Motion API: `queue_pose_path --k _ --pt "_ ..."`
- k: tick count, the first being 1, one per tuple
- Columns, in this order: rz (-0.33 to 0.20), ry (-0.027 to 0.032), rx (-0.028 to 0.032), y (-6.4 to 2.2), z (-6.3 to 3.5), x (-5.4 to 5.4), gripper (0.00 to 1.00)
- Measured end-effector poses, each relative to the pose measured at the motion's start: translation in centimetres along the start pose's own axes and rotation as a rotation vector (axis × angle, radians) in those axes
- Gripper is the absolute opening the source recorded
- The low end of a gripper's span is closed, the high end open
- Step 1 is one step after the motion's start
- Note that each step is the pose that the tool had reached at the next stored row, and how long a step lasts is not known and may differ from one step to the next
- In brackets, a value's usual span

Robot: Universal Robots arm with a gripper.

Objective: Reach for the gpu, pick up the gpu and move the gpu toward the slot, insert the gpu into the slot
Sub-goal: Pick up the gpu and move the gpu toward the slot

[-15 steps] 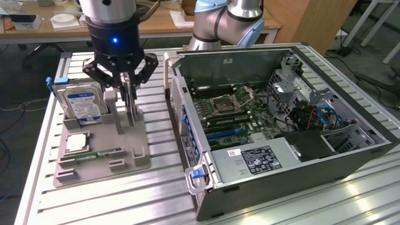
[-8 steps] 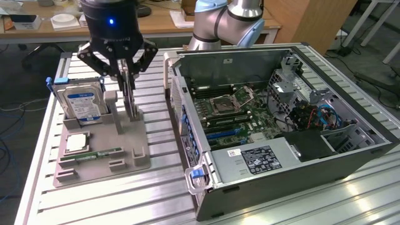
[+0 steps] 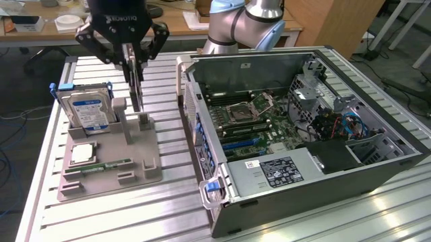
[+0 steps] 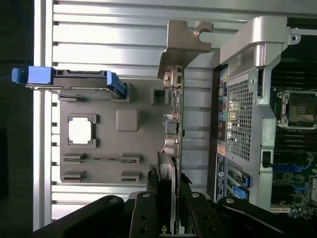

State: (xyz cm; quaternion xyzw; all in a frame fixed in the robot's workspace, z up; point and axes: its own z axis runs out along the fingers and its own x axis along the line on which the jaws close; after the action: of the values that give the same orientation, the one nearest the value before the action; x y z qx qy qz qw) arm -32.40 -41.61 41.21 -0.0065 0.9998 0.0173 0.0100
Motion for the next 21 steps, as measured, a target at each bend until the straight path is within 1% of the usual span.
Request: queue_pose_path --k 2,3,7,8,9,11,15,21 --pt "0.0 -0.0001 0.0006 0.02 -0.69 0.0 0.26" --pt "0.0 0.0001 0.0045 0.03 -0.87 0.0 0.26" --pt "-0.001 0.0006 0.04 0.03 -1.26 0.0 0.26" --pt "-0.001 0.0008 0.0466 0.04 -1.37 0.0 0.26" --pt "-0.001 0.0006 0.0495 0.03 -1.41 -0.1 0.26" --pt "-0.001 0.0006 0.0516 0.03 -1.4 -0.6 0.26" --pt "-0.001 0.0007 0.0518 0.01 -1.37 -2.2 0.26" --pt "-0.001 0.0007 0.0517 -0.03 -1.28 -5.0 0.26"
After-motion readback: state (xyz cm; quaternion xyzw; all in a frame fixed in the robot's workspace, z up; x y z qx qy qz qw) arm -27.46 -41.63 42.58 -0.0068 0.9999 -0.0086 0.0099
